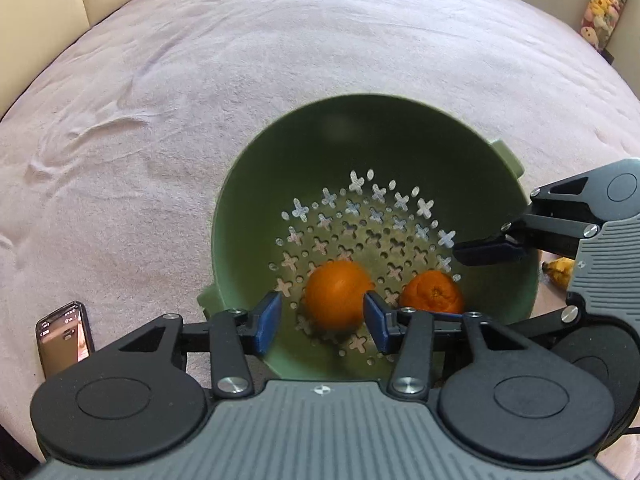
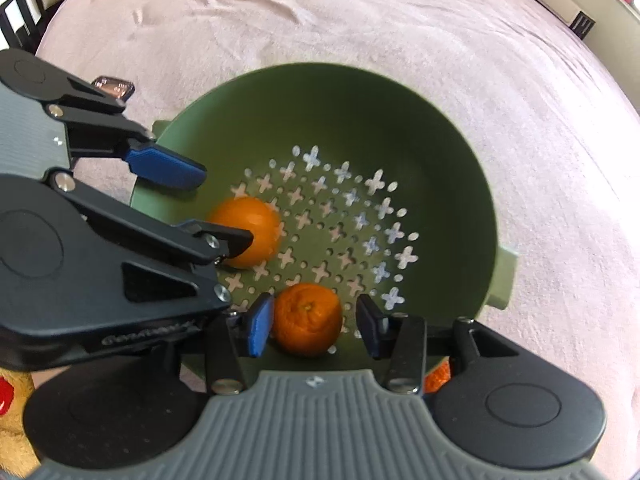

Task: Organize fruits
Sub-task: 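Open the left tool to drop its tangerine while the right tool releases its tangerine, then lift both tools out of the colander back toward the fruit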

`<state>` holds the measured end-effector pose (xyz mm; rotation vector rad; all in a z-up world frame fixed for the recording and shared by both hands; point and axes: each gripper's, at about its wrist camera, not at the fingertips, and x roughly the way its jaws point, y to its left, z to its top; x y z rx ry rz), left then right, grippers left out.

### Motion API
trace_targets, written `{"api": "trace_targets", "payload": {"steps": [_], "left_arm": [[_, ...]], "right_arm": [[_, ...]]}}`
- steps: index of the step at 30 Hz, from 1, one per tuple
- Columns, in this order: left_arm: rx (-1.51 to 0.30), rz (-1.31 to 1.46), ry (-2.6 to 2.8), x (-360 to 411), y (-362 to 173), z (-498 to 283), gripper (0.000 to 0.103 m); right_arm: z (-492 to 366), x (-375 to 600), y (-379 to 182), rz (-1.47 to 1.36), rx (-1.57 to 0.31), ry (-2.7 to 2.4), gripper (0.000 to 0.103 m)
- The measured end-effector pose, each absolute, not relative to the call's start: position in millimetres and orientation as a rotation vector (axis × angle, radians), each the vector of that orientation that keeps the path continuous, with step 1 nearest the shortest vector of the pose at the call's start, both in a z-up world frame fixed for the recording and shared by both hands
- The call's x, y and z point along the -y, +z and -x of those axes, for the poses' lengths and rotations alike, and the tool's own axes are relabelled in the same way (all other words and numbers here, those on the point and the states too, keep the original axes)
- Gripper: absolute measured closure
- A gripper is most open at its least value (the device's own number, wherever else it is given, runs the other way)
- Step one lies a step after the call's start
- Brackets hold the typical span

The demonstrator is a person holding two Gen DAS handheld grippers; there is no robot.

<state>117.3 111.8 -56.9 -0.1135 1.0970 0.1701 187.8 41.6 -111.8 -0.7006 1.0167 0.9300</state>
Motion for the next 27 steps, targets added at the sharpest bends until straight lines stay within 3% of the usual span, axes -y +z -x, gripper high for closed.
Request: {"api": "trace_targets", "payload": {"steps": [5, 9, 20, 23, 27], "left_arm": [[-1.049, 0.14, 0.172, -112.3, -37.6, -115.1, 0.04], [-0.976, 0.16, 0.153, -111.0, -20.3, -110.0, 0.036], [-0.807, 0.179, 0.091, -92.9, 11.1, -93.9, 0.034], [-0.78, 0.177, 0.044, -81.4, 14.0, -91.4, 0.034], [-0.768, 0.15, 0.006, -64.3, 13.1, -89.2, 0.032]], "right_arm": [[-185.2, -32.5, -90.2, 0.66, -0.947, 0.877, 0.048], [-181.3, -18.3, -69.3, 0.583, -0.887, 0.832, 0.048], [-149.9, 34.7, -24.1, 0.332, -0.737, 0.622, 0.039], [-138.2, 53.2, -16.9, 0.254, -0.718, 0.534, 0.03], [-118.0, 77.0, -19.3, 0.218, -0.712, 0.394, 0.03]]}}
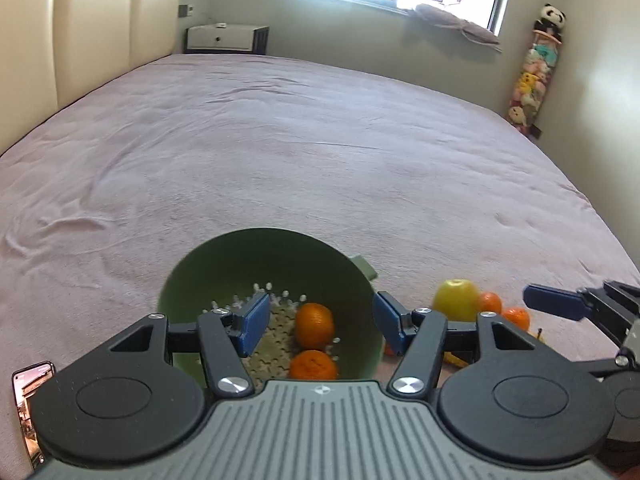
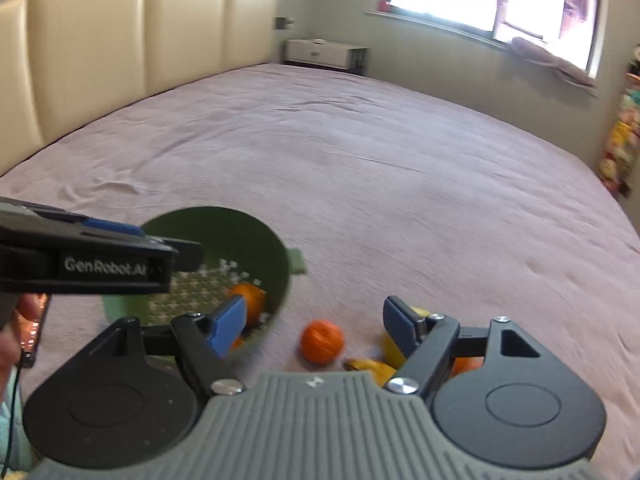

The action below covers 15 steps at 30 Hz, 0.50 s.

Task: Organize fruits
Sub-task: 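Lift both tools out of the colander back toward the fruit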

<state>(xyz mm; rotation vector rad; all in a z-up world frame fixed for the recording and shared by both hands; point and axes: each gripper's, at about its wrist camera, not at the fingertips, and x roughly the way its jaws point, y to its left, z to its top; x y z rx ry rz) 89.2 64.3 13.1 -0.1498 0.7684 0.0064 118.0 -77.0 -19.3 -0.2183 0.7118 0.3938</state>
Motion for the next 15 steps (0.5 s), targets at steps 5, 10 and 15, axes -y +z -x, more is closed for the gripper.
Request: {"api": "trace_targets", "payload": {"steps": [5, 10, 15], "left_arm": [[-0.794, 0.1, -0.056, -38.6, 0.7, -82.8, 0.032], [-0.825, 0.078, -0.107, -19.8, -13.0, -76.5, 0.032], [-0.822, 0.075, -0.158, -8.5, -22.0, -70.7, 0.032]], "right_arm": [[-101.4, 107.8, -30.1, 0.155, -0.725, 0.292, 0.03], [-87.6, 130.9, -44.3, 0.128, -0.744, 0.231, 0.03], [-81.8, 145.5, -62.0, 0.135, -0.76, 0.196, 0.03]]}}
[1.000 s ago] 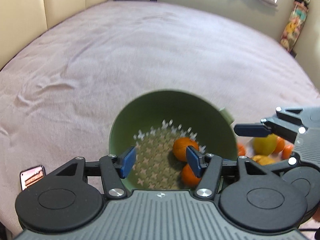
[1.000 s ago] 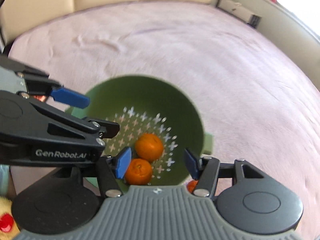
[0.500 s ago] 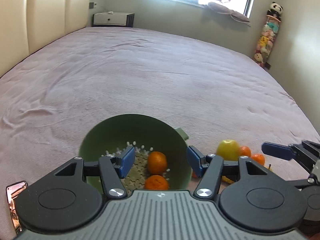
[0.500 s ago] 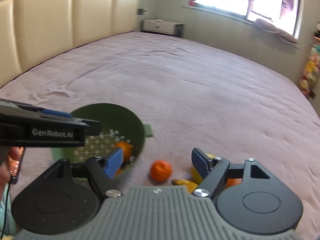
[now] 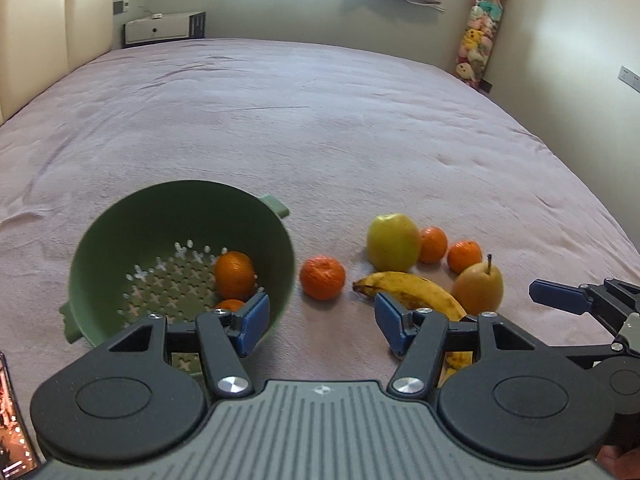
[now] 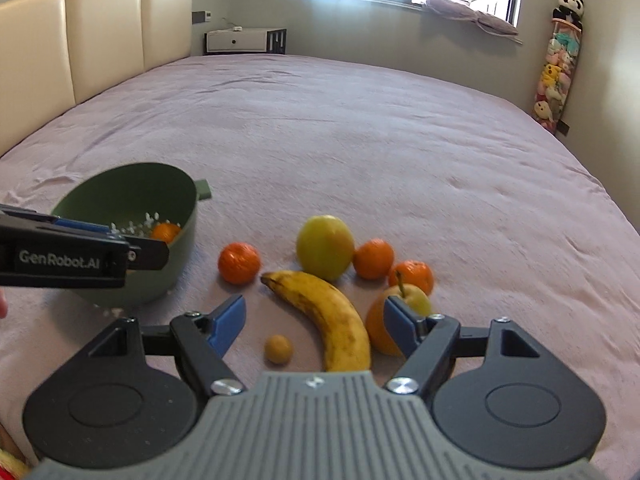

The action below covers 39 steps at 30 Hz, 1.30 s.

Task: Organize fruits
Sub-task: 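Lift both tools out of the colander back toward the fruit, then grasp the banana with the left tool while the right tool grasps the yellow pear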

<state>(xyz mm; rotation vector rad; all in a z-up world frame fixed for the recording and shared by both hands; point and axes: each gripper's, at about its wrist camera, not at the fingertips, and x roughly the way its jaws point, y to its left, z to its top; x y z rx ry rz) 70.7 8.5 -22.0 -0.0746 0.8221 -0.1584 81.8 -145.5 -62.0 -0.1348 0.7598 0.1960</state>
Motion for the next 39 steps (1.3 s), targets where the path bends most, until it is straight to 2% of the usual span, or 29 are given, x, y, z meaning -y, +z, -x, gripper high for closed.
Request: {"api": "trace_targets", "payload": {"steps": [10, 15, 23, 28, 39], "left_arm": [[-0.834, 0.069, -0.244, 17.2, -40.3, -71.1, 0.032], [-0.84, 0.05, -0.276, 31.1, -49.5, -76.7, 0.036], [-0.89, 0.102, -0.322, 44.4, -64.9, -88.2, 0.039], [-0.903, 0.108, -0.288, 46.6, -71.7, -98.9, 0.04], [-0.95, 0.169, -0.265, 47.7, -85.8, -121.0, 0.04]], "right_arm": [[-82.5, 179.3, -80.1, 0.087, -0.785, 0.131, 0.03], [-89.1, 190.7, -86.1, 0.067, -0.791, 0.1, 0.032], [-105.4, 202.6, -99.1, 0.063, -0.789, 0.081, 0.042], [-119.3, 205.4, -103.7, 0.07, -0.767, 0.086, 0.042], [-147.7, 215.1, -125.3, -0.044, -0.855, 0.049, 0.041]]}}
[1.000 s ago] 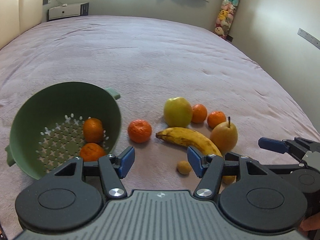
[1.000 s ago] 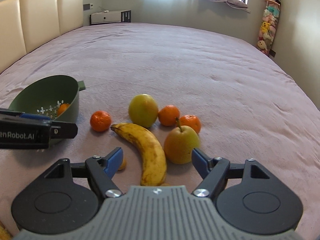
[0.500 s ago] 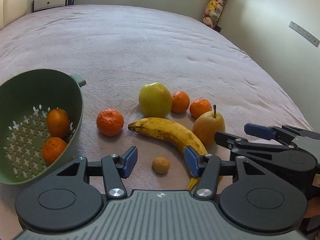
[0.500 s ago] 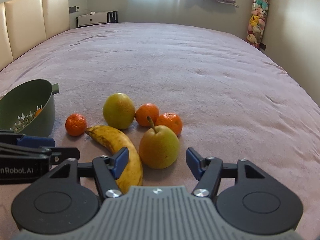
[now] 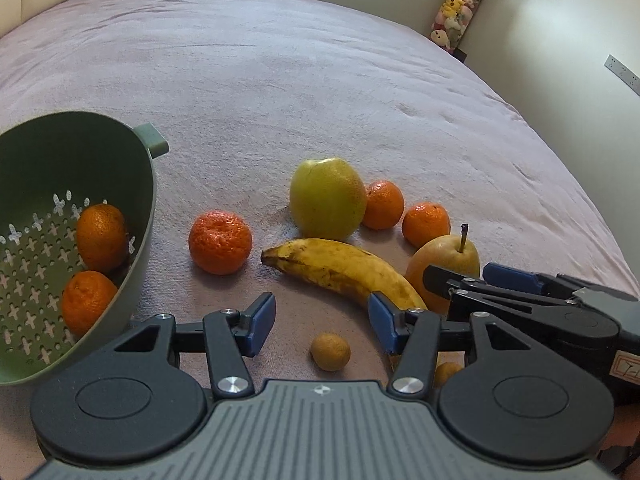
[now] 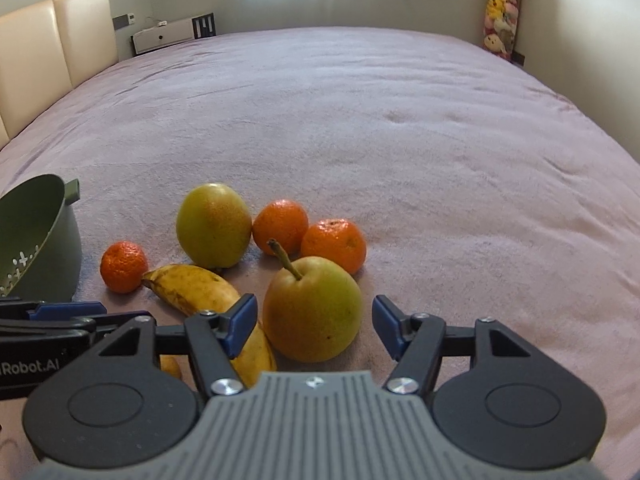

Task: Organize fruits
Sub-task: 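Grasp the banana with the left tool while the right tool grasps the yellow pear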

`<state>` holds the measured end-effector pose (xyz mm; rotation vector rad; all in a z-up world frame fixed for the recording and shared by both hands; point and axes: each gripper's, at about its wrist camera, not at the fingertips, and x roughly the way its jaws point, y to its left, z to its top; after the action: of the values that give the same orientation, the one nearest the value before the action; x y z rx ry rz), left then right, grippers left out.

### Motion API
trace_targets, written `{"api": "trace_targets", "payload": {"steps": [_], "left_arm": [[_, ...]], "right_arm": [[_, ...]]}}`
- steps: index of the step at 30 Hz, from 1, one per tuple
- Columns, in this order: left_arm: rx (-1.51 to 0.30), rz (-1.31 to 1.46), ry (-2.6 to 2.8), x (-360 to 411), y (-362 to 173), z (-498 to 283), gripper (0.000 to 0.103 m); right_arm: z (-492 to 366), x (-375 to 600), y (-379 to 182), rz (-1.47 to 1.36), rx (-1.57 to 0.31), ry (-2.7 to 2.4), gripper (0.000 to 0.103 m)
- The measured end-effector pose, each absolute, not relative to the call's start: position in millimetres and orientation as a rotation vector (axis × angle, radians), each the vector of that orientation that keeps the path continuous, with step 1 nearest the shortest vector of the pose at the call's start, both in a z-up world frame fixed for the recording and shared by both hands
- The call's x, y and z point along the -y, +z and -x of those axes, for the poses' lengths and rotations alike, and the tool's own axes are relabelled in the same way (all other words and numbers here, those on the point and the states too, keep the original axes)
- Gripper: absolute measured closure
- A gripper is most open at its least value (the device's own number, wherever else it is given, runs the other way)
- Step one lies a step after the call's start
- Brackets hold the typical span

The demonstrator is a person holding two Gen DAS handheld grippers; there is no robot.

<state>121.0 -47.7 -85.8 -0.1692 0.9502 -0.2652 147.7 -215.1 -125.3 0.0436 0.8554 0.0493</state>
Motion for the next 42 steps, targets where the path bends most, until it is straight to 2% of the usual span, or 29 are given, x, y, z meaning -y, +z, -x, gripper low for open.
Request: {"api": "trace_targets", "payload": {"steps": [10, 21, 35, 39, 42], "left_arm": [[-0.999, 0.206, -0.278, 49.6, -96.0, -135.0, 0.043], [-1.042, 0.29, -0.288, 59.9, -99.3, -144.0, 0.044], [-1.203, 0.526, -0.172, 79.3, -118.8, -173.5, 0.037], [-1.243, 0.52, -0.128, 87.6, -127.8, -183.3, 0.037], [-1.253, 0.52, -0.113, 88.8, -132.1, -186.3, 0.043]], "right_arm": [[-166.9, 223.2, -141.6, -0.148, -0.912, 0.037, 0.042], [-159.4, 238.0, -131.6, -0.143, -0.892, -0.016, 0.043], [-159.5, 265.8, -135.7, -0.207, -0.906, -0.043, 0.043], [-158.9, 264.6, -135.5, -0.192, -0.907, -0.04, 0.043], [-159.4, 264.8, -136.2, -0.192, -0.908, -0.043, 0.043]]}}
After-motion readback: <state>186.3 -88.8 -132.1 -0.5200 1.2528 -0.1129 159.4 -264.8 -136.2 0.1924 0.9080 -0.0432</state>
